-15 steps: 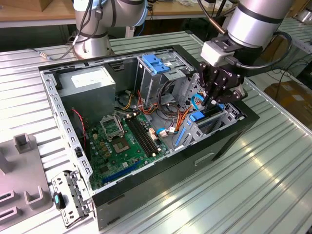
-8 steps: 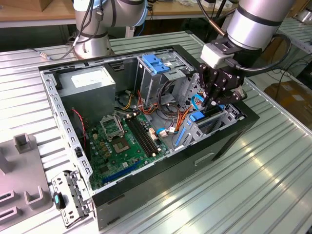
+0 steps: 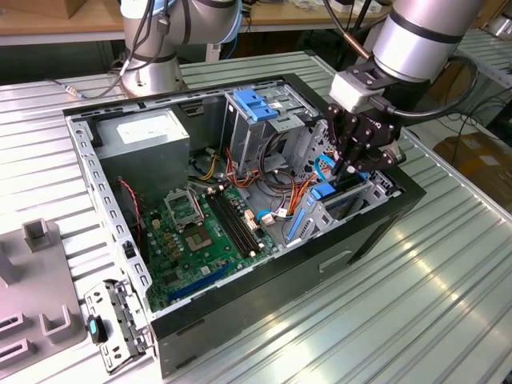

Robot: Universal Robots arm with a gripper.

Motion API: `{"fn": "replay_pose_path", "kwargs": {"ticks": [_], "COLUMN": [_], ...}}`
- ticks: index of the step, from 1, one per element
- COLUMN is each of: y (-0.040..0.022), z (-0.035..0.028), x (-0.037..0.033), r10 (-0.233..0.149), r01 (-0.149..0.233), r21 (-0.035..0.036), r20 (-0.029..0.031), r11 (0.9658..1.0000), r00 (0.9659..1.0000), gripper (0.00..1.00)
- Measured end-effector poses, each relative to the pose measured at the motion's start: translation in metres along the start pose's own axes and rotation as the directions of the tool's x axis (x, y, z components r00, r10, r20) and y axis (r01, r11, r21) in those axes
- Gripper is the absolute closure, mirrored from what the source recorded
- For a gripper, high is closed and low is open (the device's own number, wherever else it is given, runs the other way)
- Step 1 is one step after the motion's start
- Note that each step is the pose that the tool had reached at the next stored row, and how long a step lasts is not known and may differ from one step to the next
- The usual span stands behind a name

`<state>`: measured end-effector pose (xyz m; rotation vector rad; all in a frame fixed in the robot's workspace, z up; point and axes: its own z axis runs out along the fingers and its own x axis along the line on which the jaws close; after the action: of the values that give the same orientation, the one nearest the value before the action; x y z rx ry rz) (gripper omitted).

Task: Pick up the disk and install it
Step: 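Insert the second disk wire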

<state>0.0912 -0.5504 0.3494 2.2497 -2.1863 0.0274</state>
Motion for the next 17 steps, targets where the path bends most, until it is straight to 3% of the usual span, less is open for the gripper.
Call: {"fn": "replay_pose_path", "kwargs": {"ticks": [11, 17], "y": [-0.0001, -0.0001], "z": [0.0083, 0.007], "x": [0.0015, 0.0019], "r10": [0.002, 0.002], "r01": [-0.002, -0.002], "r21": [-0.0001, 0.0009], "r20": [0.0015, 0.0034], "r11": [1.0, 1.0], "r00": [1.0, 1.0], "gripper": [0.84, 0.83]}}
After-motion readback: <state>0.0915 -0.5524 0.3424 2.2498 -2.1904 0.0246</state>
